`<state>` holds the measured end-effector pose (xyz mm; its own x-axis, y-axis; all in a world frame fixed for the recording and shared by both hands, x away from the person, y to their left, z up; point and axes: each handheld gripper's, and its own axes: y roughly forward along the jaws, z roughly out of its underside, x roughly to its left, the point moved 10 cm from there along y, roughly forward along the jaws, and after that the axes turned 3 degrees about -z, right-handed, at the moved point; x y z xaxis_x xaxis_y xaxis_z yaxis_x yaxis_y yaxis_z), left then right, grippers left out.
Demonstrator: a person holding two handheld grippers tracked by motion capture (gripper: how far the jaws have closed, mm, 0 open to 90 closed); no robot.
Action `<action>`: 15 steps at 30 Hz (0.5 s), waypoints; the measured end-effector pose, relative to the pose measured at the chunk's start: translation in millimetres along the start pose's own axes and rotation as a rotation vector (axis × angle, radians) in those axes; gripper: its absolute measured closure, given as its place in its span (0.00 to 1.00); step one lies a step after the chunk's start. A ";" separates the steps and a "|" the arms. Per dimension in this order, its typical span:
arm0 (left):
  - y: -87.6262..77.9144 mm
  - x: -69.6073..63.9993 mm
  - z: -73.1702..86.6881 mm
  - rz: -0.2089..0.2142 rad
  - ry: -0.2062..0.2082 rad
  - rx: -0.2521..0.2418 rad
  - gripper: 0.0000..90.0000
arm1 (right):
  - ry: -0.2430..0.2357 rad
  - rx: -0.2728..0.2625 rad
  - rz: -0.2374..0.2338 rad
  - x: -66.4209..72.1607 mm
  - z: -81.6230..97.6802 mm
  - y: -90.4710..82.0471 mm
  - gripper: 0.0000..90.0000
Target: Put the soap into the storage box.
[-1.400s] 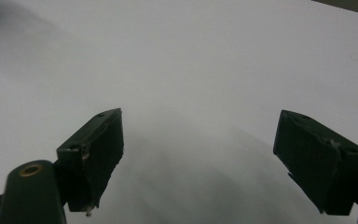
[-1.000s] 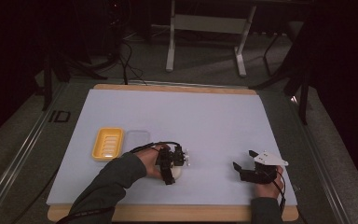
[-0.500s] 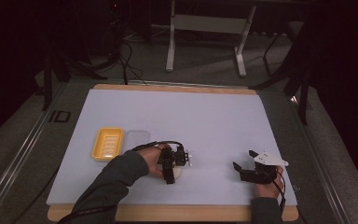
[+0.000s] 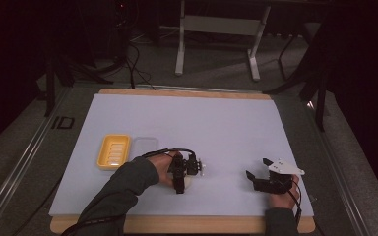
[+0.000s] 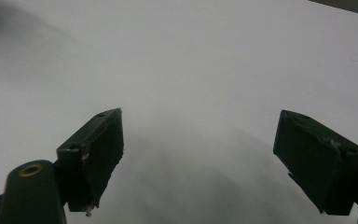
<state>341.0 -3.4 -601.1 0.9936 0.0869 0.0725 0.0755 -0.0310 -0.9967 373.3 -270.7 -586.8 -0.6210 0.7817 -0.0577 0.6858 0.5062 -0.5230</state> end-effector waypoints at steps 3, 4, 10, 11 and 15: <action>-0.2 1.3 1.6 -0.006 0.000 0.015 0.29 | 0.000 -0.001 -0.001 0.0 -0.1 -0.1 0.17; -0.4 1.4 2.1 -0.006 0.000 0.018 0.29 | 0.000 -0.002 -0.001 0.0 -0.1 -0.1 0.17; -1.9 2.9 6.0 0.000 -0.006 0.020 0.29 | -0.001 -0.001 -0.001 0.1 -0.1 -0.1 0.17; -2.4 2.9 6.7 0.007 -0.010 0.020 0.29 | -0.001 -0.001 -0.001 0.0 -0.1 -0.1 0.17; -5.4 5.1 9.7 0.010 -0.012 0.020 0.29 | 0.000 -0.001 -0.001 0.1 -0.1 -0.1 0.17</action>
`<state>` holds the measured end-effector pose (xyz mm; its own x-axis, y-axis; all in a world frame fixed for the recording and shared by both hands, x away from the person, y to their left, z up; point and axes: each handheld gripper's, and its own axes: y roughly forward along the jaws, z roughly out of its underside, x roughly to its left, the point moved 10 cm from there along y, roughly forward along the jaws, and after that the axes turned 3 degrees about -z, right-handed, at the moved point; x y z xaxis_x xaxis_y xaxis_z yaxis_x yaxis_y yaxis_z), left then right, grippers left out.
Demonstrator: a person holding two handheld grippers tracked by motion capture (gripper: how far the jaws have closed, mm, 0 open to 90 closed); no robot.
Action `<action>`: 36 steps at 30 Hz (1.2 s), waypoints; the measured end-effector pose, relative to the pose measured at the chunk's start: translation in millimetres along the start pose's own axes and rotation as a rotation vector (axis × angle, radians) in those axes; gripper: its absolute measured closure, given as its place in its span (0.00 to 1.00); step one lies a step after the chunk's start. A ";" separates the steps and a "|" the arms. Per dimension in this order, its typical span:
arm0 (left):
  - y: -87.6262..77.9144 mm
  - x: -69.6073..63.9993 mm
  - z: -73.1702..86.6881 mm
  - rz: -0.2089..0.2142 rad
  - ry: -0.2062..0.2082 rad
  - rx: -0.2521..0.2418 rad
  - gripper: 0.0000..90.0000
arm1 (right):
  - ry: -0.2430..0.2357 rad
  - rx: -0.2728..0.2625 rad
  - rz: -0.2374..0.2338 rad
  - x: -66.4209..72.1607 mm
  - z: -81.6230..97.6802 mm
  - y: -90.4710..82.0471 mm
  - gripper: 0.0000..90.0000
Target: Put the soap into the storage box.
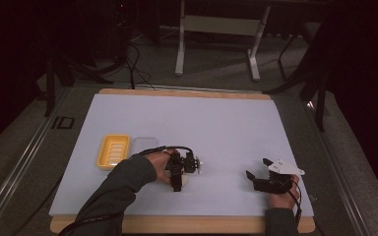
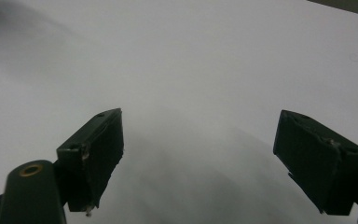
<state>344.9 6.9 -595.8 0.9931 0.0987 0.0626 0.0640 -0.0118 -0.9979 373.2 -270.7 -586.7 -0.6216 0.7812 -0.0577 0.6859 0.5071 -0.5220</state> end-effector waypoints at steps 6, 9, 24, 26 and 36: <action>-4.3 4.0 3.9 -0.013 -0.005 0.007 0.29 | 0.000 0.000 0.001 0.1 0.0 0.0 0.17; -6.5 5.7 4.9 -0.014 -0.013 0.005 0.29 | -0.001 0.001 0.001 0.1 0.0 0.0 0.17; -15.7 14.5 16.3 -0.009 -0.045 0.009 0.29 | -0.002 0.002 0.001 0.1 0.1 0.1 0.17; -17.0 15.7 17.8 -0.011 -0.050 0.010 0.29 | -0.003 0.002 0.001 0.1 0.1 0.1 0.17; -28.1 24.7 27.7 -0.025 -0.090 -0.003 0.29 | -0.001 0.001 0.001 0.1 0.1 0.1 0.17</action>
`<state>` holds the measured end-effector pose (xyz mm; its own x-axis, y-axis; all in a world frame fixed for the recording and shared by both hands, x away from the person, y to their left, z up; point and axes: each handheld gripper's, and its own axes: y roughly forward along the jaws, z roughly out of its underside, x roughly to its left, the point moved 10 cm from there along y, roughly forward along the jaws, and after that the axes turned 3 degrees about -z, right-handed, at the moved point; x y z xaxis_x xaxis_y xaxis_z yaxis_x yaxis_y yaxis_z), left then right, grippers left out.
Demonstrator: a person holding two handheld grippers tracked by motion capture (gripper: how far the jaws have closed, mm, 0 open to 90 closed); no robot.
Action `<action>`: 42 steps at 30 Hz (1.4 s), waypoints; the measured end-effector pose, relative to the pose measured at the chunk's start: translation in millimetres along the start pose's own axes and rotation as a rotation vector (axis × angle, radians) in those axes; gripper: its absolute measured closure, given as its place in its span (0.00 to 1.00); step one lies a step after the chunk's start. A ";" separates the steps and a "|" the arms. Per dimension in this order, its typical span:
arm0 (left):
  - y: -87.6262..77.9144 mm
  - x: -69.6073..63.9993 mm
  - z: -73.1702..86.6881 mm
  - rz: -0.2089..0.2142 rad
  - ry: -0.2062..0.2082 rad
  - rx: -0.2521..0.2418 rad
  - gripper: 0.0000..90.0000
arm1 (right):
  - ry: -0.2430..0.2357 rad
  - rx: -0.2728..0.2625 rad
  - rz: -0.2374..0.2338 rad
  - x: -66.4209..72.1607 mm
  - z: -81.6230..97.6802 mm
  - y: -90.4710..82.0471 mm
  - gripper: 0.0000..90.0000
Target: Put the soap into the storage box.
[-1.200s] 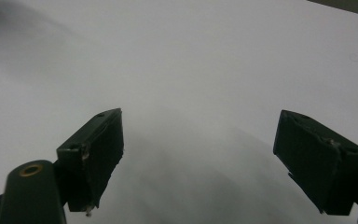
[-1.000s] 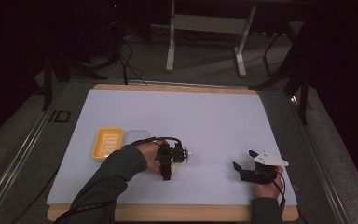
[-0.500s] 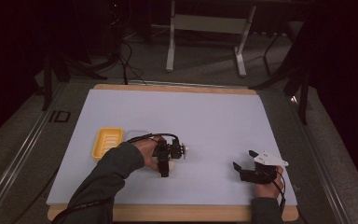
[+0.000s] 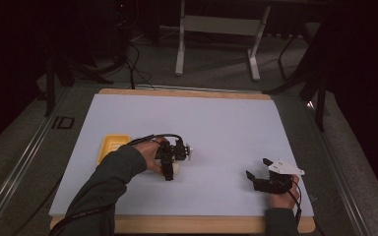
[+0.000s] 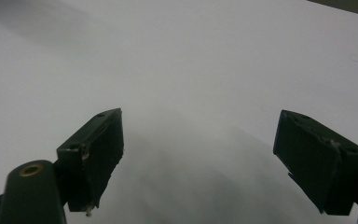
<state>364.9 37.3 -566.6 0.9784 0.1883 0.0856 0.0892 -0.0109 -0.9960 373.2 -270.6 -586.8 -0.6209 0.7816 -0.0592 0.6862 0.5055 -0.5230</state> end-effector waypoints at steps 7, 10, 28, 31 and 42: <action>-5.1 5.4 7.3 -0.001 -0.014 0.005 0.29 | 0.000 -0.002 -0.001 -0.1 -0.2 -0.1 0.17; -7.4 7.9 9.1 0.002 -0.022 -0.006 0.29 | -0.001 -0.003 -0.001 -0.1 -0.2 -0.2 0.17; -21.5 27.5 26.4 0.003 -0.098 -0.020 0.29 | 0.001 -0.010 0.000 -0.2 -0.7 -0.7 0.17; -24.0 27.7 26.9 0.003 -0.097 -0.024 0.29 | 0.002 -0.011 0.000 -0.1 -0.7 -0.8 0.17; -24.1 34.6 35.0 0.000 -0.125 -0.010 0.29 | 0.002 -0.011 -0.001 0.0 -0.8 -0.8 0.17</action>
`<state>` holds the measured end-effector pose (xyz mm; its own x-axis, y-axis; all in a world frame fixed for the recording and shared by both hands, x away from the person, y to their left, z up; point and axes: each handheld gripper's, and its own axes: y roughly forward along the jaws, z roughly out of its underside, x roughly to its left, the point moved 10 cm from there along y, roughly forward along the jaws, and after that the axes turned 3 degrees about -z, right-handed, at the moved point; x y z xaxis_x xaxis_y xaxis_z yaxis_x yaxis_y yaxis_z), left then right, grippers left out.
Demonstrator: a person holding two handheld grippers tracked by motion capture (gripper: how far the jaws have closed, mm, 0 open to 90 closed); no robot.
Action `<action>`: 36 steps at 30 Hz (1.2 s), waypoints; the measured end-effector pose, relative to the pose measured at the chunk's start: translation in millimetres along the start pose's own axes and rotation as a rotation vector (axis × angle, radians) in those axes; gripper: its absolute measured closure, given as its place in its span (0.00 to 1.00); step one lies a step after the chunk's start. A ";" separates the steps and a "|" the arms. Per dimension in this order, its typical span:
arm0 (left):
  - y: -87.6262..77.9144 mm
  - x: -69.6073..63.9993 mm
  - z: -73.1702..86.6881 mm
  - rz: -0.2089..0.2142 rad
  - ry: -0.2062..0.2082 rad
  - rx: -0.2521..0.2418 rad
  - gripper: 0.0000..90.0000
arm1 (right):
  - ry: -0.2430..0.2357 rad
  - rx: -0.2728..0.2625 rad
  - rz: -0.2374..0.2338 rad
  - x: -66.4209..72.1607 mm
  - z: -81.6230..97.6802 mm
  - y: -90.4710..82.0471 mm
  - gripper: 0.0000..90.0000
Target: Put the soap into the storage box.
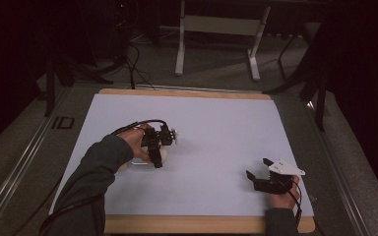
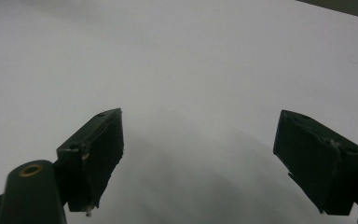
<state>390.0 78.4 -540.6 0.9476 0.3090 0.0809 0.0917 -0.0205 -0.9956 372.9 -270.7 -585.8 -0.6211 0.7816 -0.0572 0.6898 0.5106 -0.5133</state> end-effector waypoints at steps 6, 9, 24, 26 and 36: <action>-1.4 6.0 7.2 -0.001 -0.020 0.008 0.29 | 0.000 0.000 0.000 0.0 0.0 0.0 0.17; -2.2 8.2 10.4 -0.002 -0.029 0.012 0.29 | 0.000 0.000 0.000 0.0 0.0 0.0 0.17; -4.7 20.8 28.0 0.015 -0.091 0.026 0.29 | -0.002 0.001 0.000 0.0 0.1 0.2 0.17; -4.2 22.3 30.9 0.017 -0.103 0.027 0.29 | -0.003 0.002 0.000 0.0 0.1 0.1 0.17; -1.6 28.6 42.1 0.029 -0.143 0.038 0.29 | -0.003 0.002 0.000 0.0 0.1 0.2 0.17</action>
<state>404.1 127.3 -538.7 0.8959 0.4416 0.0475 0.0509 0.0042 -0.9987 372.9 -270.7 -586.0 -0.6220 0.7808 -0.0597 0.6891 0.5096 -0.5152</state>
